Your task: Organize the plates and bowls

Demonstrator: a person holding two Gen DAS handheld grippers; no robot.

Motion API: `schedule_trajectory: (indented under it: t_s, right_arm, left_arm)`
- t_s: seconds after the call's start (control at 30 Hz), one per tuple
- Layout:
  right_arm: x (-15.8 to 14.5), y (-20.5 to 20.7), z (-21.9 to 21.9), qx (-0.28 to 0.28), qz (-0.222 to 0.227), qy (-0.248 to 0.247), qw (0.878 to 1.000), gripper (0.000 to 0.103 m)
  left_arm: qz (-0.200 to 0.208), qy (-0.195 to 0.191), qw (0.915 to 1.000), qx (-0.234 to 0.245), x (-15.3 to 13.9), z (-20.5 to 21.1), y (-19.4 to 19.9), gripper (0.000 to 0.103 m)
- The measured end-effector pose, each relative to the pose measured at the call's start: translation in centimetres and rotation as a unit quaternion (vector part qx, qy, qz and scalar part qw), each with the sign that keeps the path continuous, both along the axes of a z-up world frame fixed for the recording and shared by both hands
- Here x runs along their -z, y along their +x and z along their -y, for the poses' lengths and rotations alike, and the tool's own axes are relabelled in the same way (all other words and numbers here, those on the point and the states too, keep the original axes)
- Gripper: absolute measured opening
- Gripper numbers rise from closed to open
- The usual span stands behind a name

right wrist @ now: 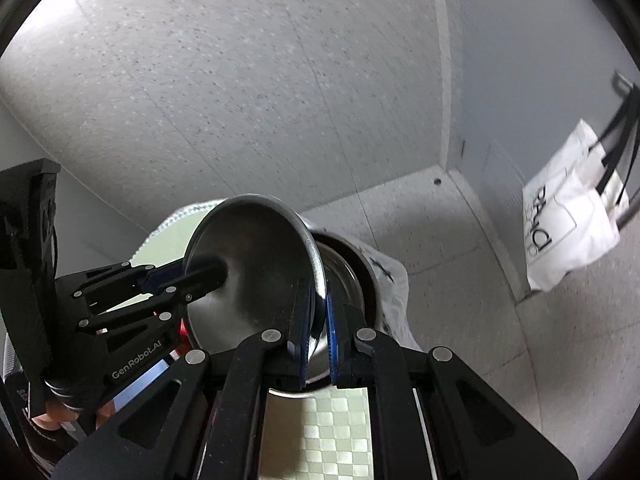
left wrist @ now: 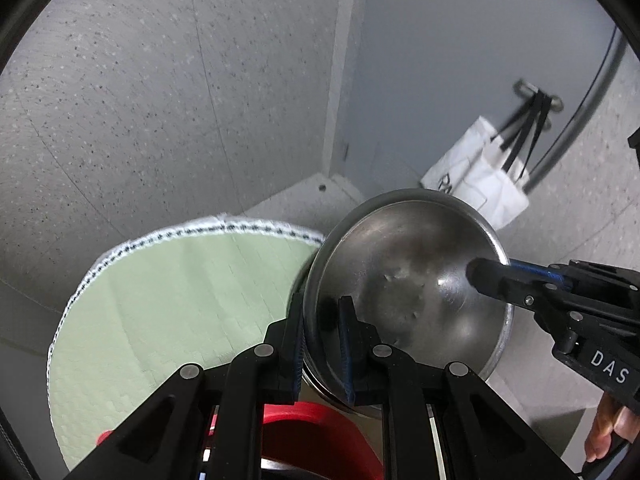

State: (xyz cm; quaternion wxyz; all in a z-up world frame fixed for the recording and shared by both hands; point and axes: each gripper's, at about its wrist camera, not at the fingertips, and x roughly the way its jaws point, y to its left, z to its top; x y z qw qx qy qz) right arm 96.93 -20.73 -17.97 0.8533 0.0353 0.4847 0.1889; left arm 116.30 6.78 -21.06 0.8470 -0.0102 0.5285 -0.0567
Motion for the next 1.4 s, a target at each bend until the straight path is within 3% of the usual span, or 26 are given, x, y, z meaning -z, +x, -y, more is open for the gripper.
schedule_trajectory:
  t_s: [0.3, 0.57, 0.7, 0.77, 0.83, 0.93, 1.03, 1.23, 1.4]
  right_arm:
    - [3.2, 0.2, 0.2, 0.010, -0.029, -0.013, 0.999, 0.007]
    - [4.4, 0.5, -0.1, 0.026, -0.024, -0.038, 0.999, 0.011]
    - [4.4, 0.2, 0.2, 0.031, -0.019, -0.028, 0.999, 0.024]
    - [4.0, -0.4, 0.3, 0.033, -0.009, -0.018, 0.999, 0.044]
    - [3.1, -1.1, 0.5, 0.038, 0.010, -0.018, 0.999, 0.053]
    - [1.5, -2.2, 1.0, 0.047, 0.033, -0.003, 0.998, 0.055]
    - [-0.2, -3.8, 2.1, 0.069, 0.066, 0.011, 0.995, 0.063]
    - [-0.8, -6.1, 4.7, 0.126, 0.094, 0.035, 0.987, 0.072]
    - [1.2, -6.0, 5.5, 0.147, 0.060, 0.063, 0.985, 0.072]
  left_arm:
    - [-0.021, 0.019, 0.9996, -0.001, 2.5, 2.4, 2.9, 0.012]
    - [-0.027, 0.019, 0.9994, 0.008, 4.5, 2.9, 2.8, 0.016]
    - [-0.018, 0.004, 0.9998, 0.007, 4.1, 2.8, 2.3, 0.027]
    - [-0.005, 0.000, 0.9999, 0.010, 3.3, 2.8, 1.7, 0.038]
    - [0.020, 0.014, 0.9997, 0.005, 2.2, 2.7, 0.8, 0.057]
    - [0.052, 0.012, 0.9986, -0.002, 0.6, 1.9, -0.6, 0.080]
    - [0.076, 0.009, 0.9970, -0.012, -0.7, 0.9, -1.9, 0.090]
    - [0.083, 0.012, 0.9961, -0.027, -1.0, -0.9, -3.2, 0.095]
    - [0.062, 0.008, 0.9975, -0.034, -0.4, -1.7, -3.1, 0.095]
